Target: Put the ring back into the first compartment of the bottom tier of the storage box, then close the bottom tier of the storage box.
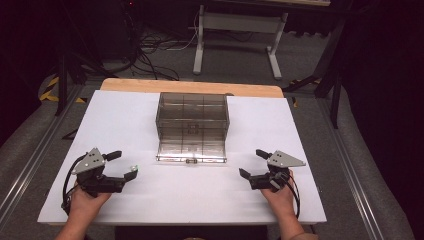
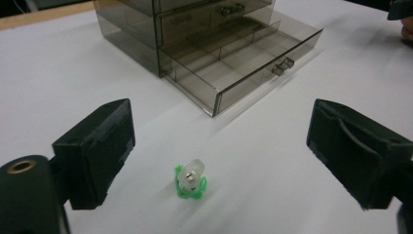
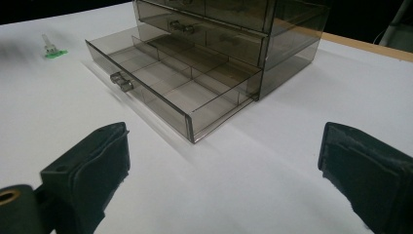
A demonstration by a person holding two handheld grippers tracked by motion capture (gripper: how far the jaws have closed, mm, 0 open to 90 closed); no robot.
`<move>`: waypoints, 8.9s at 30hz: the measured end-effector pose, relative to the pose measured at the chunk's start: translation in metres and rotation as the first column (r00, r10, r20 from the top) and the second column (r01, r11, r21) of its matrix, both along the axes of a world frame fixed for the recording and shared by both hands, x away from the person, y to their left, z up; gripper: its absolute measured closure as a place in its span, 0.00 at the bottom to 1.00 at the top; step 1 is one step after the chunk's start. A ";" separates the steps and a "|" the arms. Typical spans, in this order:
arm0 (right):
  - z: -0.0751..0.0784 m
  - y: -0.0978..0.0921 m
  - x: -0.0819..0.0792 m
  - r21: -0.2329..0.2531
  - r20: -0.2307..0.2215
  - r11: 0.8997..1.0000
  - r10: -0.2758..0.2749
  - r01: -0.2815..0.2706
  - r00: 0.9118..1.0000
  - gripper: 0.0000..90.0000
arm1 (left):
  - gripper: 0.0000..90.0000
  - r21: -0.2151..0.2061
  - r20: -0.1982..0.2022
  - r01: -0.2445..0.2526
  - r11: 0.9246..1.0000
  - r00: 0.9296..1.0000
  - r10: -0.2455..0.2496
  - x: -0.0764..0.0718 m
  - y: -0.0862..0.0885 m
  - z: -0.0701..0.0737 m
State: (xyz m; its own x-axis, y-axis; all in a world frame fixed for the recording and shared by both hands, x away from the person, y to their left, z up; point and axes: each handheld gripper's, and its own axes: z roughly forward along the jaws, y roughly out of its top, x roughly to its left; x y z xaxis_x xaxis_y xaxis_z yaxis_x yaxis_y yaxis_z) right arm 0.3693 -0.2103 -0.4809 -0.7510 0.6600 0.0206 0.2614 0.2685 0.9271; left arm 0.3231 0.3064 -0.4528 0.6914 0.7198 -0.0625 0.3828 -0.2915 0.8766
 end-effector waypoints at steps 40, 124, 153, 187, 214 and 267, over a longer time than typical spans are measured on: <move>-0.001 0.003 0.001 -0.018 -0.010 1.000 0.014 -0.014 1.000 0.06 | 0.77 0.141 -0.201 -0.033 0.989 0.978 0.061 0.024 -0.009 -0.015; -0.003 0.006 0.001 -0.043 -0.018 0.999 0.020 -0.020 1.000 0.06 | 0.95 -0.016 -0.131 -0.004 1.000 0.991 0.002 0.056 -0.059 0.025; -0.003 0.007 0.001 -0.050 -0.016 0.998 0.023 -0.023 1.000 0.06 | 0.95 0.022 -0.113 -0.030 0.999 0.993 0.032 0.077 -0.095 0.006; -0.003 0.008 0.001 -0.054 -0.017 0.998 0.026 -0.027 1.000 0.06 | 0.95 0.114 -0.127 -0.042 0.993 0.990 0.056 0.091 -0.112 -0.020; -0.003 0.008 0.000 -0.054 -0.013 0.998 0.029 -0.029 1.000 0.07 | 0.51 0.006 -0.065 -0.004 1.000 0.998 0.005 0.077 -0.093 0.008; -0.001 0.010 -0.003 -0.060 0.007 0.997 0.046 -0.045 0.999 0.08 | 0.00 -0.030 0.002 0.016 0.999 1.000 -0.016 0.035 -0.024 0.009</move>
